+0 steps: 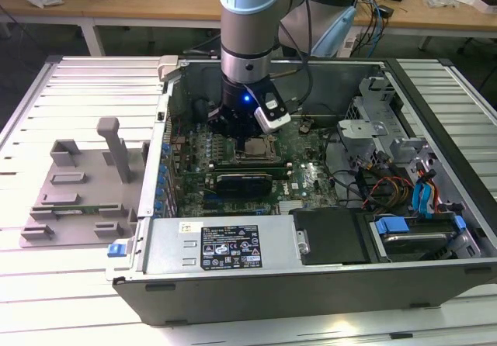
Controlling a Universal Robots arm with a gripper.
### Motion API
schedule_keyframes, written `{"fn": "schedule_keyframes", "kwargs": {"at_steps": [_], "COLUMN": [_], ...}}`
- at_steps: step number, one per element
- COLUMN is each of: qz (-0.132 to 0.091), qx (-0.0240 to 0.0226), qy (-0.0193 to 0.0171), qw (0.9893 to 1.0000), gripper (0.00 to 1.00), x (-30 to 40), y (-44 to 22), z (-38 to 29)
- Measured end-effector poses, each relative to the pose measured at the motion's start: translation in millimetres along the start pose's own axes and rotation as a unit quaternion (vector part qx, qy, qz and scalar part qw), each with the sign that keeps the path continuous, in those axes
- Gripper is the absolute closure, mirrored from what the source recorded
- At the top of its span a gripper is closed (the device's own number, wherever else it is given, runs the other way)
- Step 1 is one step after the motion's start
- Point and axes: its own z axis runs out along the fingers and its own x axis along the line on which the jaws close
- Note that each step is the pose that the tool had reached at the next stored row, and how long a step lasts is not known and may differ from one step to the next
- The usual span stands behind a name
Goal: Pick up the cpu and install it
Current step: 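Close the cpu cover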
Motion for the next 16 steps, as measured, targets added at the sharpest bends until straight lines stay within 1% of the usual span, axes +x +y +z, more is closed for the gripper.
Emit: {"fn": "schedule_keyframes", "kwargs": {"at_steps": [1,4,8,9,13,14,15,16], "qz": [0.000,0.000,-0.006,-0.006,-0.006,-0.006,-0.006,-0.006], "qx": [0.0000,0.0001,0.0001,0.0001,0.0001,0.0001,0.0001,0.0001], "qy": [-0.0002,-0.0006,-0.0011,-0.0011,-0.0011,-0.0011,-0.0011,-0.0012], "qw": [1.0000,1.0000,1.0000,1.0000,1.0000,1.0000,1.0000,1.0000], "gripper": [0.89,0.89,0.89,0.89,0.89,0.89,0.89,0.89], "x": [0.0,0.7,0.9,-0.4,-13.8,-16.2,-22.7,-25.6], "y": [0.0,1.9,2.0,2.0,1.4,1.3,1.0,0.9], "z": [-3.3,-3.5,-3.5,-3.5,-3.6,-3.6,-3.6,-3.6]}}
